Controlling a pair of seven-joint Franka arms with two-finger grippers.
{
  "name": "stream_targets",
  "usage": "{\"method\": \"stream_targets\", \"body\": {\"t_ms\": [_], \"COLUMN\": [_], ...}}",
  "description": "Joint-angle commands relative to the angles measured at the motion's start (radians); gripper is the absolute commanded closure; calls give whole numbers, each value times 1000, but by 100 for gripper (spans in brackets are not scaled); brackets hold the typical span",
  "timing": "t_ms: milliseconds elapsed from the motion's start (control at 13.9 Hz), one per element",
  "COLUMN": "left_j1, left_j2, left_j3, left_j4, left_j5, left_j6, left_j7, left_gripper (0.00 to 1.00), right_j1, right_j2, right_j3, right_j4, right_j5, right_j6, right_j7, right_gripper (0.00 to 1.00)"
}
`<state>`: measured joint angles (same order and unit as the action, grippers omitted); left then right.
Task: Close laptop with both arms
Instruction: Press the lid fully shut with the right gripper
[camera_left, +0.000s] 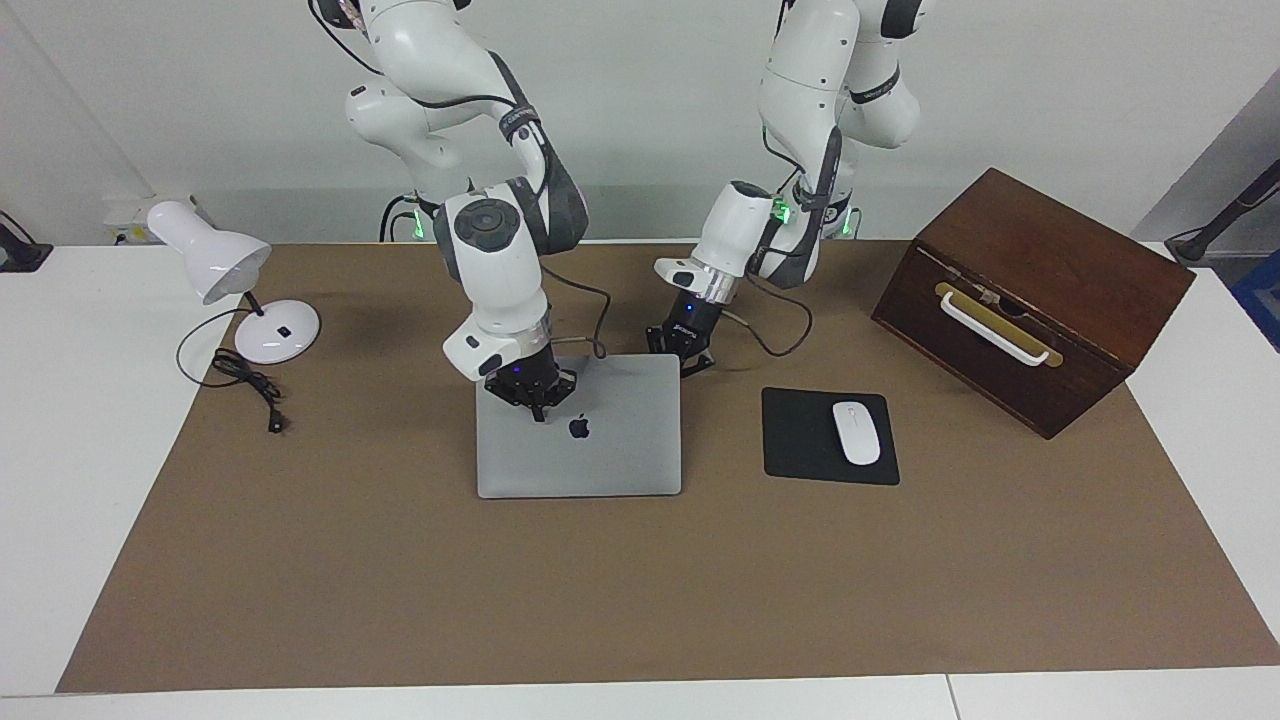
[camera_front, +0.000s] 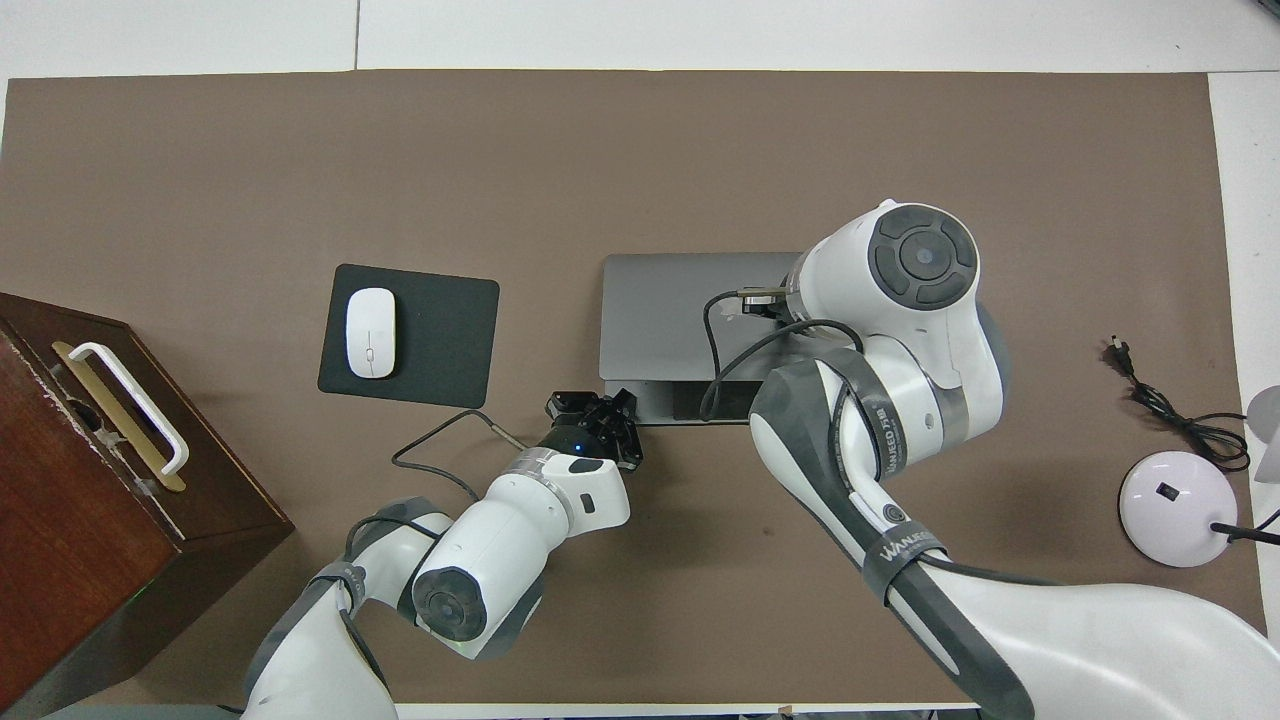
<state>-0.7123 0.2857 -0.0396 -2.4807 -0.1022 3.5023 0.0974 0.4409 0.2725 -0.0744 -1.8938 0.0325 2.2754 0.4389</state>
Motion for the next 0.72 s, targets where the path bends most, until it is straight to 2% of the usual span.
{"method": "stream_targets", "body": {"t_ms": [0,649], "left_j1": [-12,-12], "left_j2": [81,89], "left_j3": [4,4], "left_j4": [5,-1], "left_j5": [18,19], "left_j6": [3,3], "left_j7": [2,4], "left_gripper": [100,100], "right_j1": [-11,-11], "right_j2": [13,36], "right_j3": [7,7], "right_j4": [-19,-22], "right_j5": [27,27], "right_j6": [41,64], "right_j7": [-39,-42], "right_gripper": [100,100]}}
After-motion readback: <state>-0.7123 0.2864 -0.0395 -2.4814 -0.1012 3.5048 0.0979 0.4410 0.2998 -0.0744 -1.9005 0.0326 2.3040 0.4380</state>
